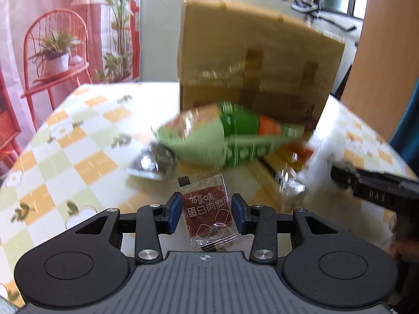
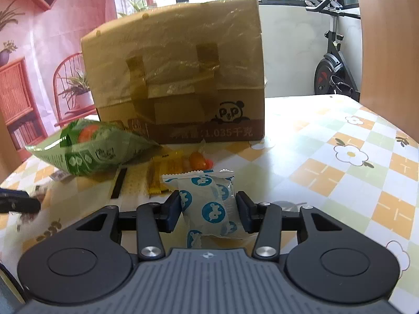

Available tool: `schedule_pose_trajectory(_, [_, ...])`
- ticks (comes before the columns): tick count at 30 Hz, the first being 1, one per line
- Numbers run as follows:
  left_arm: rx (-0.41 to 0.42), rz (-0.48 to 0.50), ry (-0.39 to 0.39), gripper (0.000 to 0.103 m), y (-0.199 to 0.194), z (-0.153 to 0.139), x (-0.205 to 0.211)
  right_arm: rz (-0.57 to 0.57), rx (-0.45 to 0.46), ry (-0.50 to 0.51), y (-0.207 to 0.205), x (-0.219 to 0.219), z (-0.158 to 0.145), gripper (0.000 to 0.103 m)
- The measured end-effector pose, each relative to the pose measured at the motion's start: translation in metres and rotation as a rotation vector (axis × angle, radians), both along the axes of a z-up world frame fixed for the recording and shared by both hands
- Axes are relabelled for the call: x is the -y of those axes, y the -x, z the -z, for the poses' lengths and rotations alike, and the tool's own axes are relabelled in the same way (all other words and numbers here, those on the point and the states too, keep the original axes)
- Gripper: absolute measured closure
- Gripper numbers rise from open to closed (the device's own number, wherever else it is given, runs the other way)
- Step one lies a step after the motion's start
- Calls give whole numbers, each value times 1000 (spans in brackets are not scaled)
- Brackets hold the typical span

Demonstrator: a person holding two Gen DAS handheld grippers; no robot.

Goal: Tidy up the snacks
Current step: 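Carry both packets over the box and open both grippers to release them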

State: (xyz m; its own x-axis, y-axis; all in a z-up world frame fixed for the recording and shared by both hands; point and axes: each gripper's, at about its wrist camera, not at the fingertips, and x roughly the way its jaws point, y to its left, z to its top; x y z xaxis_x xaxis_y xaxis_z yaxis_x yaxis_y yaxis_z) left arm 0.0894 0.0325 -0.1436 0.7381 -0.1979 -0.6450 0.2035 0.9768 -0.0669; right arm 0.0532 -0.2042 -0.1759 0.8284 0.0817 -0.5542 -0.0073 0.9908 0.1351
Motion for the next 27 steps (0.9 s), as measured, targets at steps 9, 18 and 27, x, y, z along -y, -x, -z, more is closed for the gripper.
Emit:
schedule_pose_trajectory(9, [206, 63, 31, 60, -25, -80, 4, -13, 126, -38, -12, 4, -57, 56])
schedule_pose_trajectory(18, [352, 134, 102, 60, -94, -161, 37, -52, 322, -1, -75, 7, -150, 56])
schedule_pose_trajectory(27, [292, 163, 74, 60, -200, -157, 114, -22, 287, 51, -175, 13, -173, 56])
